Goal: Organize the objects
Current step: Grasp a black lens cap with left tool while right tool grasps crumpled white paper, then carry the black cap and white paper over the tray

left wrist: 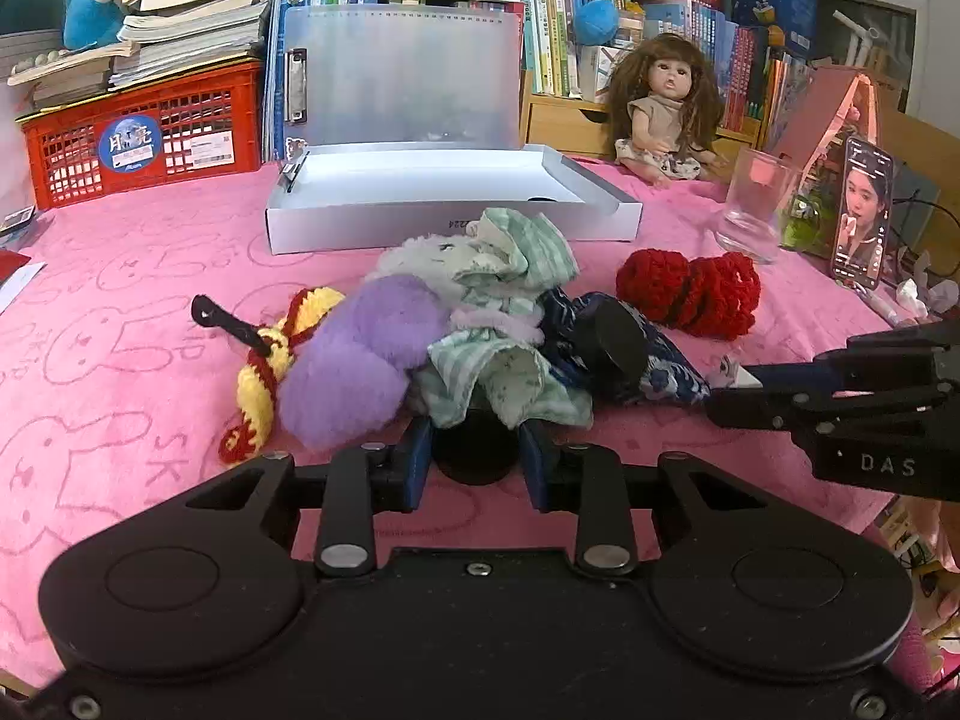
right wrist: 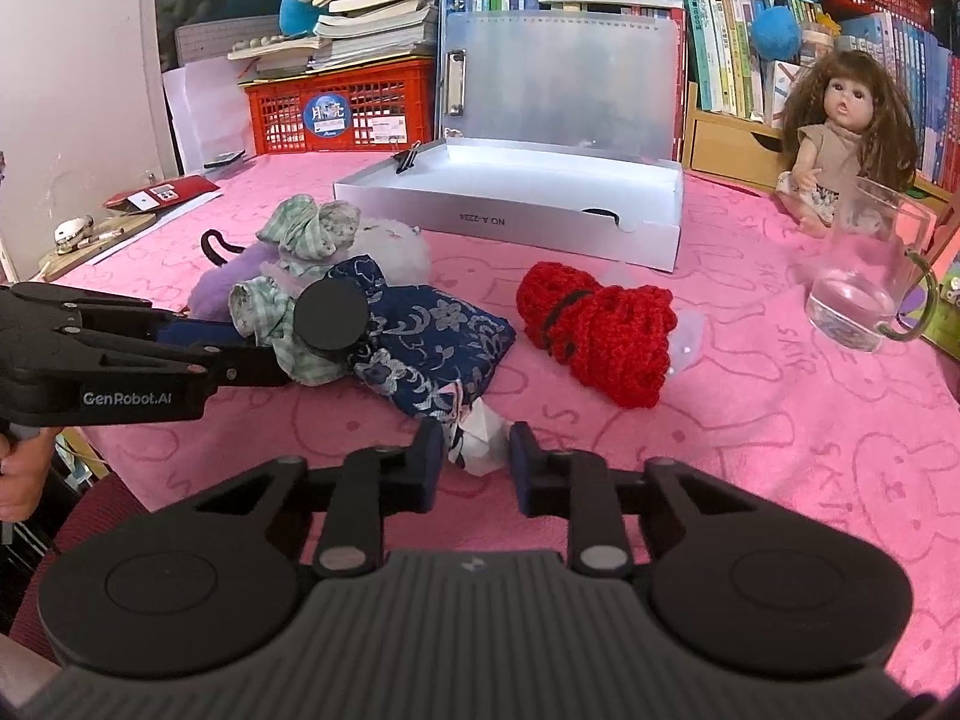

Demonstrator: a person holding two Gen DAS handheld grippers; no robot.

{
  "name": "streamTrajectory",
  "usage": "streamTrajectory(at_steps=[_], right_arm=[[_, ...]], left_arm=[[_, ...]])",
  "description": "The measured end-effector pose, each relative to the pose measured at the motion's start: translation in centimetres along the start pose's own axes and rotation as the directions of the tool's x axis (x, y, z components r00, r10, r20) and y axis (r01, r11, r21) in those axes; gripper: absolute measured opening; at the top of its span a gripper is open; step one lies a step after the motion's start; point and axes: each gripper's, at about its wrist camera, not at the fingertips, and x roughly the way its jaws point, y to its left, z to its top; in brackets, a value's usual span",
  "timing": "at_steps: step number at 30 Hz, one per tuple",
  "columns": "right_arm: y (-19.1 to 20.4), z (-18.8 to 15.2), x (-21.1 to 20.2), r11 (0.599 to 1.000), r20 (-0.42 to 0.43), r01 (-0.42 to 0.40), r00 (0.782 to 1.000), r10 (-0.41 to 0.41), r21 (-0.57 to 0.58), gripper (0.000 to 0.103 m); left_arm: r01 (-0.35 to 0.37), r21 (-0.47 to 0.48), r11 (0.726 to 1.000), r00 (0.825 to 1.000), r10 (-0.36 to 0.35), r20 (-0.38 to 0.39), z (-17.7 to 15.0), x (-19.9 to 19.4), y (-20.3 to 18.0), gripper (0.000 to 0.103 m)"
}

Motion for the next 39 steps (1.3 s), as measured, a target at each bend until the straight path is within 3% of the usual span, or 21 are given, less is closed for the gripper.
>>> streamTrajectory(at_steps=[17, 30, 39], right_arm=[[0.5, -0.2, -1.7, 1.0, 0.027, 0.023, 0.999, -0.023, -0.01, 0.027], [-0.2, 1.7, -2.6, 0.999, 0.061, 0.021, 0.998, -0.023, 0.036, 0.027], [-1.7, 4.5, -2.2, 0.994, 0.078, 0.067, 0.994, -0.074, 0.089, 0.027]], left_arm=[[0.045, 0.022, 0.999, 0.999, -0.046, 0.018, -0.9, -3.2, -1.1, 0.03], [0.085, 0.019, 0.996, 0.99, -0.087, 0.112, 2.7, -5.1, -1.4, 0.03], [0.042, -0.008, 0.999, 0.988, -0.041, 0.151, 6.5, -4.0, -0.1, 0.03]])
